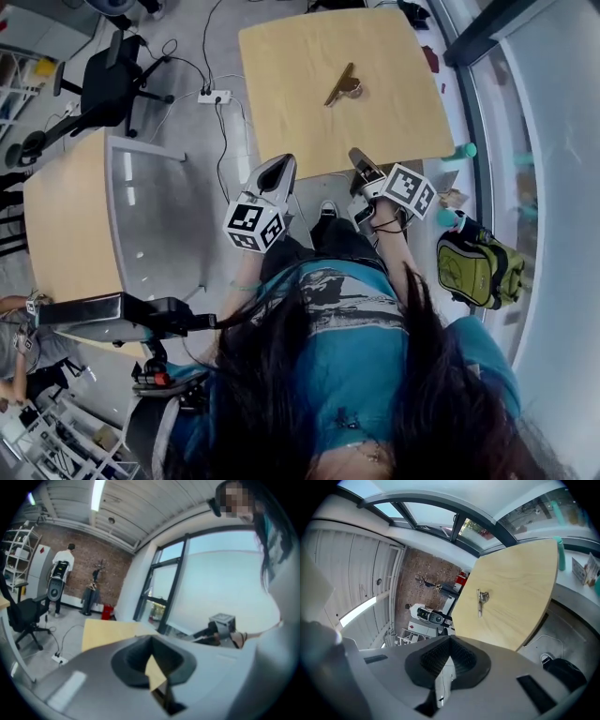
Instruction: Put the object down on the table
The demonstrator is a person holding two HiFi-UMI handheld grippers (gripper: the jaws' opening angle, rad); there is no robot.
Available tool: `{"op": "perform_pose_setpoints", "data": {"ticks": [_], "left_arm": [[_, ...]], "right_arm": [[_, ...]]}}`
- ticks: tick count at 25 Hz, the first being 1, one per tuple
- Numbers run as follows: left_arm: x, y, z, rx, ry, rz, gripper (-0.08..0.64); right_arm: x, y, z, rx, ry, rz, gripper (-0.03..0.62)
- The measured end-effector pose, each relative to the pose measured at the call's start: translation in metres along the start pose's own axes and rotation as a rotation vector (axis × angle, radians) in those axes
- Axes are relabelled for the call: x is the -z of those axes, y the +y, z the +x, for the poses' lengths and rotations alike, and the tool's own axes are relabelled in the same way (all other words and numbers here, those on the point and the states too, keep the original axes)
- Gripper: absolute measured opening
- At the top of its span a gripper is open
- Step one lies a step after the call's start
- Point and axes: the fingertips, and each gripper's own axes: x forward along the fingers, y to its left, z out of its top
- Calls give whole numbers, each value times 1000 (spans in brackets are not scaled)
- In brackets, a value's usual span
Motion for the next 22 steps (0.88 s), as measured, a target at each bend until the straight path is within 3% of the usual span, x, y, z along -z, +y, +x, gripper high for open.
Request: {"op": "perform_pose_setpoints", "data": {"ticks": [11, 17, 22], "left_arm": [[13, 1, -90, 108, -6, 92, 3], [25, 17, -171, 188, 4, 79, 3], [50, 1, -213, 254, 25, 65, 3]], "right_arm": [[100, 26, -20, -11, -58, -3, 12], [185, 52, -40, 10, -121, 22, 11], [242, 52, -76, 40, -144, 33, 11]]}}
